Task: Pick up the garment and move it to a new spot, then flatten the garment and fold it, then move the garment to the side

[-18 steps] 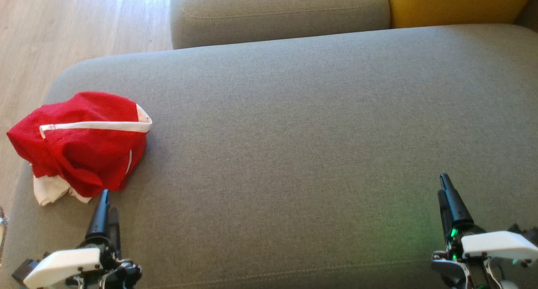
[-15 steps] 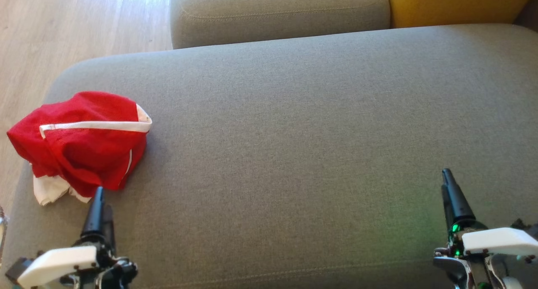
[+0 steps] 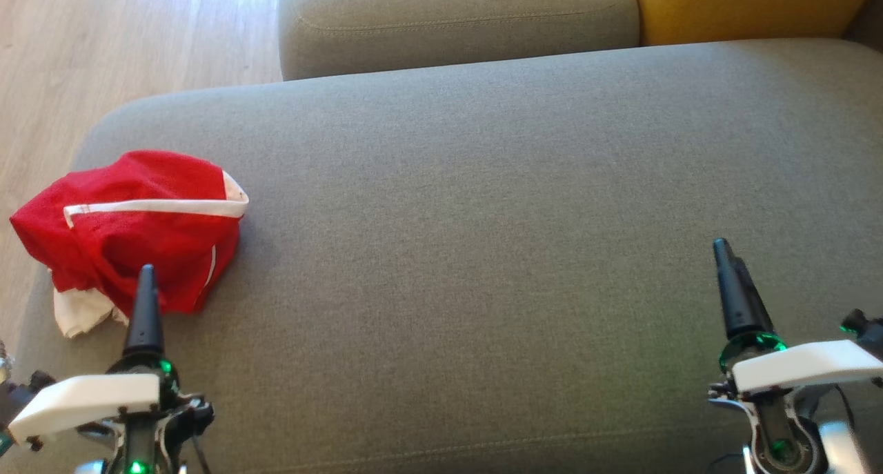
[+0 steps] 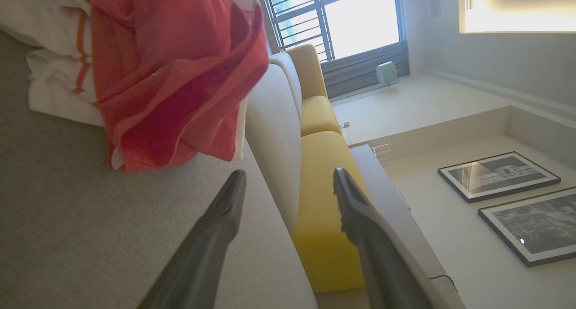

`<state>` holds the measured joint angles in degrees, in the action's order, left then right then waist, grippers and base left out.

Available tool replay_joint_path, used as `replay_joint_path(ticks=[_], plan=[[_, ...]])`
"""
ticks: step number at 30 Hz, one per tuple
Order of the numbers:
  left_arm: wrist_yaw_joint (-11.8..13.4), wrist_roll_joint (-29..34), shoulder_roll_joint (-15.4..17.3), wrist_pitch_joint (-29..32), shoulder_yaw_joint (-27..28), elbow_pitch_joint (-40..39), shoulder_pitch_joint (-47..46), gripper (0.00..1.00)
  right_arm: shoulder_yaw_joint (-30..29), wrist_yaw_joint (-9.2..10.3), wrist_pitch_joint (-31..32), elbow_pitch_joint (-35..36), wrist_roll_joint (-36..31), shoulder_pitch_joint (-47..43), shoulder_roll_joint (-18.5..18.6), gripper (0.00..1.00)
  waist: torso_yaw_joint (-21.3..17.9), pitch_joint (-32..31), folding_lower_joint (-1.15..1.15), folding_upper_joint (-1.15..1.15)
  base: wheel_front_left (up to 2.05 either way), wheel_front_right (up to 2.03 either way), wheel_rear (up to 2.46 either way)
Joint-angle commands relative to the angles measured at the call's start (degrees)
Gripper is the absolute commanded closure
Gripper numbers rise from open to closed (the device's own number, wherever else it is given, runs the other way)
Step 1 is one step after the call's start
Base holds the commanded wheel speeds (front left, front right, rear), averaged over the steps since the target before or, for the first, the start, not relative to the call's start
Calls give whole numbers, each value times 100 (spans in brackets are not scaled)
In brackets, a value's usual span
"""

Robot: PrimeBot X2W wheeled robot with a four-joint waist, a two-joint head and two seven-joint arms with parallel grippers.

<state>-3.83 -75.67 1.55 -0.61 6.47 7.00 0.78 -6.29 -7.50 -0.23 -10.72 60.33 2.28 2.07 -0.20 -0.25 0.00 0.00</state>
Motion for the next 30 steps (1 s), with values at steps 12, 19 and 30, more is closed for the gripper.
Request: replay_joint_path(ticks=[12, 19, 30], plan=[[365, 1564, 83, -259, -453, -697, -173, 0, 377, 0, -283, 601, -1735, 355, 63, 0, -12, -28, 0, 0, 0, 0, 0], [561, 2522, 87, -377, -802, -742, -119, 0, 460, 0, -402, 654, -2363, 342, 61, 0, -9, -39, 0, 0, 0, 0, 0], [1038, 4037, 257, -578, -1394, -741, -130, 0, 688, 1, -606, 668, -3493, 403, 78, 0, -31, -57, 0, 0, 0, 0, 0]])
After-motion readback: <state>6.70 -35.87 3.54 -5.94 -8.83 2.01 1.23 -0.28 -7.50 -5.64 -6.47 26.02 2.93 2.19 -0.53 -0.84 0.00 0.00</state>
